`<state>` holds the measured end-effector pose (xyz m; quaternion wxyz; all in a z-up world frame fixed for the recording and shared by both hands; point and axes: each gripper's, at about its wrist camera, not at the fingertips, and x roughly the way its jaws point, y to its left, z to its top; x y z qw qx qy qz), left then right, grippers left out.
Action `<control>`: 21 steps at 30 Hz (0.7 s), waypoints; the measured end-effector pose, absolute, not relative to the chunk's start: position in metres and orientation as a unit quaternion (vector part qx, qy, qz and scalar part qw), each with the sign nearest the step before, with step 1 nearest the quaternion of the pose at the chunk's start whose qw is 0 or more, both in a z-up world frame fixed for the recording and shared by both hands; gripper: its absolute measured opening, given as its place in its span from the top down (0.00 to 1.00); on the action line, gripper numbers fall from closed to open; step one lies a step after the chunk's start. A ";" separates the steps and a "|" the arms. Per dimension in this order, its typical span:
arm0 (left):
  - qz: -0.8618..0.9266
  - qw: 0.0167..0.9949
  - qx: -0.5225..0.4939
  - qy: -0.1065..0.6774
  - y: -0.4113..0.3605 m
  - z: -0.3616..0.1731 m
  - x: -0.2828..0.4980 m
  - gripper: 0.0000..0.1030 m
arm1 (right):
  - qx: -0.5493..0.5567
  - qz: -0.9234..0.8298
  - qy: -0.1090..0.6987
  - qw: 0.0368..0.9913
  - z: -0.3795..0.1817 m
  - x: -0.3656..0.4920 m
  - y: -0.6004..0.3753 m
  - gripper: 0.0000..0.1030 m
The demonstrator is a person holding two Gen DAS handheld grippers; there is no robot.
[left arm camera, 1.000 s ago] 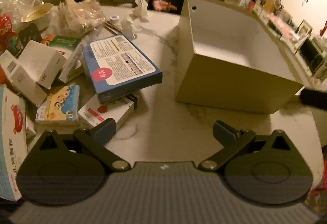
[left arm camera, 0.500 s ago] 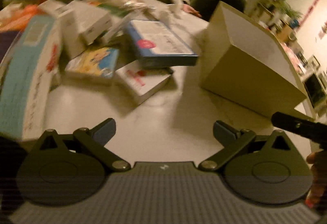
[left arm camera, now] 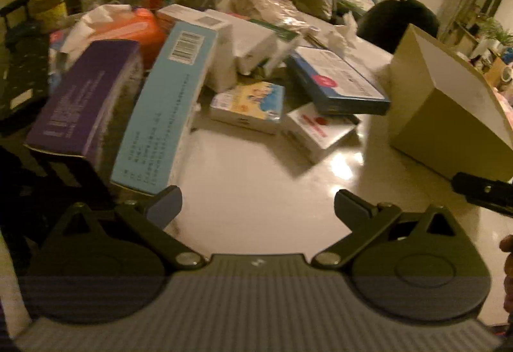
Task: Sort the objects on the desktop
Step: 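Swing the left tool toward the pile of medicine boxes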
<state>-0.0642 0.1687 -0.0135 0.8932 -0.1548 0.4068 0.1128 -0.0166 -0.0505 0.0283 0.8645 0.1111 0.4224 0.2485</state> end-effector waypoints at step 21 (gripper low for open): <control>0.142 0.912 -0.119 0.367 0.180 0.020 -0.106 0.00 | 0.131 0.293 0.418 0.850 0.018 -0.022 -0.015 0.00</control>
